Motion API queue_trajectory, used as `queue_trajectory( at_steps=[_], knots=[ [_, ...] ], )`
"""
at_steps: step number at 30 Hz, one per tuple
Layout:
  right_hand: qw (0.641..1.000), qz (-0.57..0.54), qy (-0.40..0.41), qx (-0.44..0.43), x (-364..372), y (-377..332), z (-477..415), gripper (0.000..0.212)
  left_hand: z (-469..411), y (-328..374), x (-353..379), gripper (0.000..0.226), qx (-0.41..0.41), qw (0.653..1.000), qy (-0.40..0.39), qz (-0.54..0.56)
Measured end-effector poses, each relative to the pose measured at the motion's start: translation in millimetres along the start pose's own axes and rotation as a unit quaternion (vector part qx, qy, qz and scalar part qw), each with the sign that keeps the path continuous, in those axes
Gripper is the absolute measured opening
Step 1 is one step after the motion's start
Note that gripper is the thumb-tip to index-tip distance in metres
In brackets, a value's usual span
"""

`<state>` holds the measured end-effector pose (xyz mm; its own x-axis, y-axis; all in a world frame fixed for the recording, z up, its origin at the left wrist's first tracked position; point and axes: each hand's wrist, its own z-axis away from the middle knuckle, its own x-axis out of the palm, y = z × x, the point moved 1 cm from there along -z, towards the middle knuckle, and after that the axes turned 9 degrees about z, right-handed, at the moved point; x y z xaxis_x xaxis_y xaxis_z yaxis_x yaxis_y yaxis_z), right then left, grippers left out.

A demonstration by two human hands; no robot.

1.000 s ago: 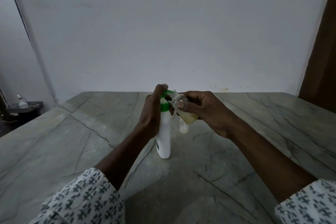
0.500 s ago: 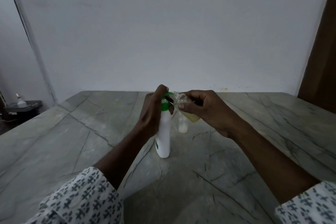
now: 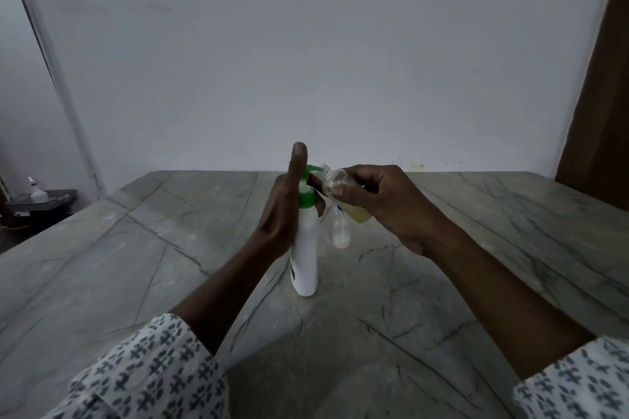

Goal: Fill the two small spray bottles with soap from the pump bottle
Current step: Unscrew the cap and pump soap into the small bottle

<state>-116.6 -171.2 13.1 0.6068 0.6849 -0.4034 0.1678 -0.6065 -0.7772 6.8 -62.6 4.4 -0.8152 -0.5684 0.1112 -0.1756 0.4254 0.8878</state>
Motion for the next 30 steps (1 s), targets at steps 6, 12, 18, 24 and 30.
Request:
queue_trajectory(
  at_steps=[6,12,18,24,30],
  knots=[
    [0.999,-0.043,-0.008,0.025,-2,0,2,0.020,1,3,1,0.074,-0.004,0.999,-0.051,0.017],
    [1.000,-0.007,-0.005,-0.008,-3,2,1,0.019,-2,1,-4,0.071,-0.012,0.997,-0.066,0.039],
    [1.000,0.004,-0.010,-0.023,-5,0,-1,0.021,-10,-5,-10,0.055,-0.083,0.992,-0.067,0.066],
    [1.000,-0.009,-0.021,-0.011,-2,3,1,0.025,-12,-7,-12,0.051,-0.090,0.988,-0.091,0.086],
    [0.999,-0.026,-0.023,-0.010,0,5,2,0.022,-8,-2,-12,0.053,-0.082,0.990,-0.087,0.079]
  ],
)
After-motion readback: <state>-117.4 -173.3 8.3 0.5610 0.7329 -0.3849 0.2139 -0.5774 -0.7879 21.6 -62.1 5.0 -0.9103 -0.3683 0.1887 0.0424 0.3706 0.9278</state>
